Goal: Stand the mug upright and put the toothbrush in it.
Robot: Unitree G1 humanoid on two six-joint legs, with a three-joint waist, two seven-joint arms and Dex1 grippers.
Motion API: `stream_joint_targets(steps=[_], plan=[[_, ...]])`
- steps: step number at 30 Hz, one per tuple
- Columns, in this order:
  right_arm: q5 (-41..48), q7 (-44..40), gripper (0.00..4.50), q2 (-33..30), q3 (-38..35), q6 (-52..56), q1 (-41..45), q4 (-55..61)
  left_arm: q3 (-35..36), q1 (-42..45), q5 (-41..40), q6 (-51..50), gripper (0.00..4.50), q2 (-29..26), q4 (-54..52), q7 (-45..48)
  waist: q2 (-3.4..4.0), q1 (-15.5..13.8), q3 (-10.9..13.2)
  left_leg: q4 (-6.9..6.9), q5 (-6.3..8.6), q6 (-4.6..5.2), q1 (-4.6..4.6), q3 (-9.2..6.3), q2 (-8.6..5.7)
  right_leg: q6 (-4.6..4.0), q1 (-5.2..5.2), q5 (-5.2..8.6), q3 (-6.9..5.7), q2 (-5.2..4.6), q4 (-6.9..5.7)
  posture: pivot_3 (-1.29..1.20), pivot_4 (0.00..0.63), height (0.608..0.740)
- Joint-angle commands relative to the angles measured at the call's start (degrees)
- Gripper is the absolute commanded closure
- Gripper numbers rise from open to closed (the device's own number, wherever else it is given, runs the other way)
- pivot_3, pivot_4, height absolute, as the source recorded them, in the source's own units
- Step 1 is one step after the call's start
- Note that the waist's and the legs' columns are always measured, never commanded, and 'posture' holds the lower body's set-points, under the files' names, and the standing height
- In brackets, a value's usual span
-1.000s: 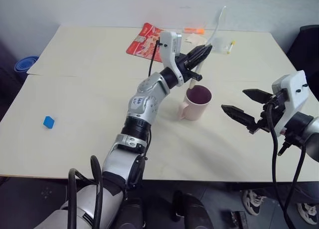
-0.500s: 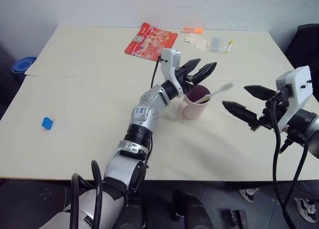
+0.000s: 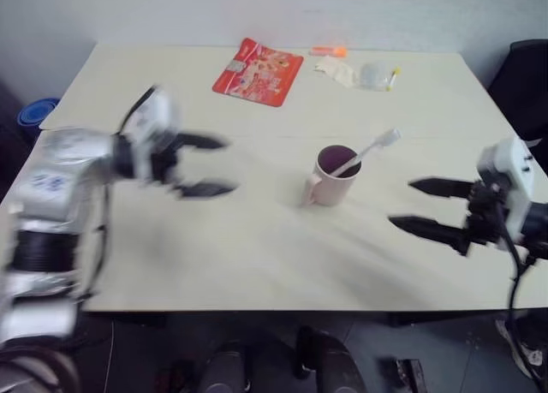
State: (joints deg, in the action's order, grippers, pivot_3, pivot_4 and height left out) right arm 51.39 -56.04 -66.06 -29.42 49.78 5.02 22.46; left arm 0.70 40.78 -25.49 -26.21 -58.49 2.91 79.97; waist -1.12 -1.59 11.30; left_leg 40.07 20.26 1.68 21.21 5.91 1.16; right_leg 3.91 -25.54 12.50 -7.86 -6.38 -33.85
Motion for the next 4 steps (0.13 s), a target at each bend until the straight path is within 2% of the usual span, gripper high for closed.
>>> stream_joint_targets(steps=[1, 4], plan=[[-3.1, -7.6, 0.00, -2.3, -1.0, -5.1, 0.3, -3.9, 1.4, 0.0, -0.9, 2.4, 0.01, -2.2, -1.9, 4.9, 0.05, -0.6, 0.0, 0.06, 0.03, 0.12, -0.01, -0.01, -0.06, 0.06, 0.05, -0.04, 0.00, -0.11, 0.03, 0.00, 0.150, 0.740], [-5.1, -9.1, 0.00, -2.4, 1.5, -6.8, 2.7, -7.4, 2.5, -1.3, -1.2, 2.2, 0.01, -3.3, -3.0, 5.4, 0.05, -0.7, 0.0, 0.13, 0.09, 0.30, -0.03, 0.08, -0.20, 0.25, 0.06, -0.15, 0.16, -0.26, 0.18, 0.00, 0.150, 0.740]])
